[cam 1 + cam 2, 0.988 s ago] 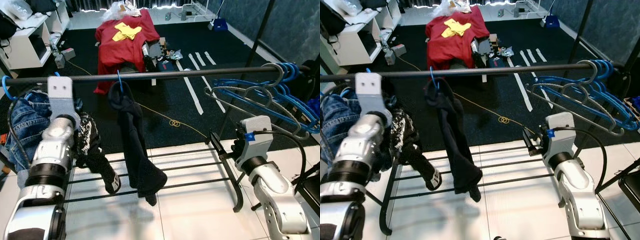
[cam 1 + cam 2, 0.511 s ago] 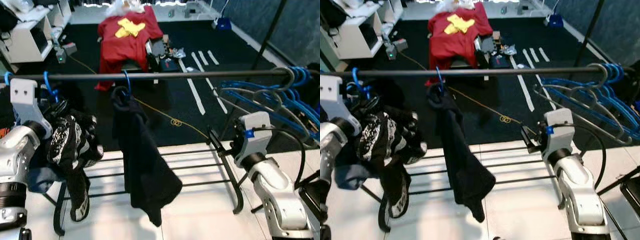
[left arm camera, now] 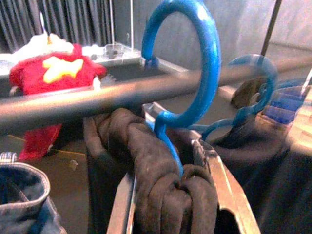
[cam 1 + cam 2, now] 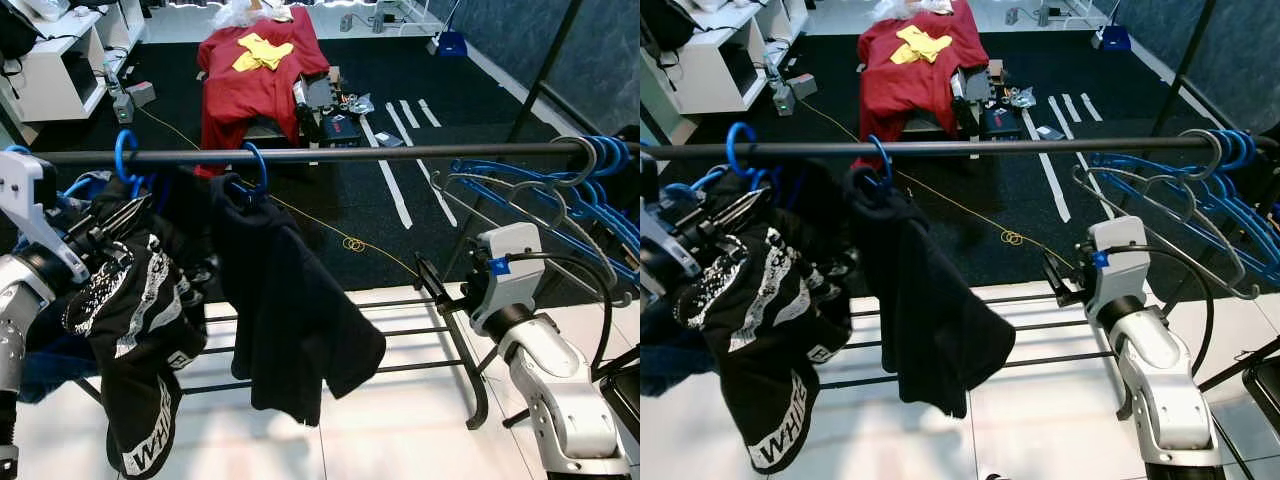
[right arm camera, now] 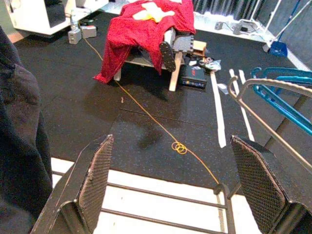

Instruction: Hang hanger

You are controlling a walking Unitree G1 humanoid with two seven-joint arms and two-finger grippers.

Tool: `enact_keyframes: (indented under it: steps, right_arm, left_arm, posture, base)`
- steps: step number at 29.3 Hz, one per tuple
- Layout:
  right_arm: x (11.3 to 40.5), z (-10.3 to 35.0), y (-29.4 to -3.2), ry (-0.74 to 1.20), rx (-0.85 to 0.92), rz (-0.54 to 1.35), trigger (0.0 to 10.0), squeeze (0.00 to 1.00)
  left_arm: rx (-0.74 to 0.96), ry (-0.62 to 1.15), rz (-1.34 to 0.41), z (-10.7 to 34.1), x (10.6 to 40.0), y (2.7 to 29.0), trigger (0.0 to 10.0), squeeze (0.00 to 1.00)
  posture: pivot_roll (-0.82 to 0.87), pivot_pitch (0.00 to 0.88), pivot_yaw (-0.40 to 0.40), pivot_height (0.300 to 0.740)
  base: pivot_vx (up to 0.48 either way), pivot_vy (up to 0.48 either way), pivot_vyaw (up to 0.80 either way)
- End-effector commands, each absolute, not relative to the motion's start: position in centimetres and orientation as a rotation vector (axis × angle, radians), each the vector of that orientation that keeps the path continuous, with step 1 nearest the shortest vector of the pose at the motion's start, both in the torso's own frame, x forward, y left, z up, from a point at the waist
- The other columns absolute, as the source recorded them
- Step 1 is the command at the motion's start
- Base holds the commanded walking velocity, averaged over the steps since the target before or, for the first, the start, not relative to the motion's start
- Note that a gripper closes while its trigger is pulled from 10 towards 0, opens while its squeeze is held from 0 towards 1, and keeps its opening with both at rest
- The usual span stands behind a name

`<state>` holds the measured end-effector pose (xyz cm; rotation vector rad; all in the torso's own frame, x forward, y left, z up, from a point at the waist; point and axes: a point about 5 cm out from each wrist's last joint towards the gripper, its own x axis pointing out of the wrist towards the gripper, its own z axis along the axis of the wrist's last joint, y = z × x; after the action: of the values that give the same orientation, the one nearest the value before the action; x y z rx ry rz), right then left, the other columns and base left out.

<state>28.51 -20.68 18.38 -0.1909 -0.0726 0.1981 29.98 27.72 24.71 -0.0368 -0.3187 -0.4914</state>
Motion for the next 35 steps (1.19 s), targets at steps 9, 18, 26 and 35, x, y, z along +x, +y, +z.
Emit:
enact_keyframes:
  steps: [9, 18, 26, 35]
  right_arm:
    - [28.5, 17.8, -20.6, -0.047, -0.187, 0.211, 10.0, 0.00]
    - [28.3, 17.5, -20.6, -0.034, -0.190, 0.210, 10.0, 0.00]
    - [28.3, 17.5, -20.4, -0.031, -0.193, 0.216, 10.0, 0.00]
    - [28.1, 17.5, -21.0, -0.027, -0.201, 0.203, 10.0, 0.00]
  left_arm:
    - [-0.146, -0.459, -0.605, 26.8, 29.3, 26.3, 10.0, 0.00]
    - [-0.040, -0.261, -0.755, 24.1, 27.3, 27.5, 10.0, 0.00]
    - [-0.078, -0.228, -0.813, 23.2, 26.5, 27.1, 10.0, 0.00]
    - [-0.101, -0.174, -0.954, 22.8, 24.4, 27.4, 10.0, 0.00]
  posture:
    - [-0.07, 0.133, -0.004, 0.740]
    - [-0.06, 0.141, -0.001, 0.740]
    - [-0.07, 0.143, -0.001, 0.740]
    - [-0.06, 0.145, 0.003, 0.740]
  base:
    - [0.000, 0.000, 0.00]
    - [0.000, 0.000, 0.00]
    - [0.000, 0.000, 0.00]
    - [0.000, 0.000, 0.00]
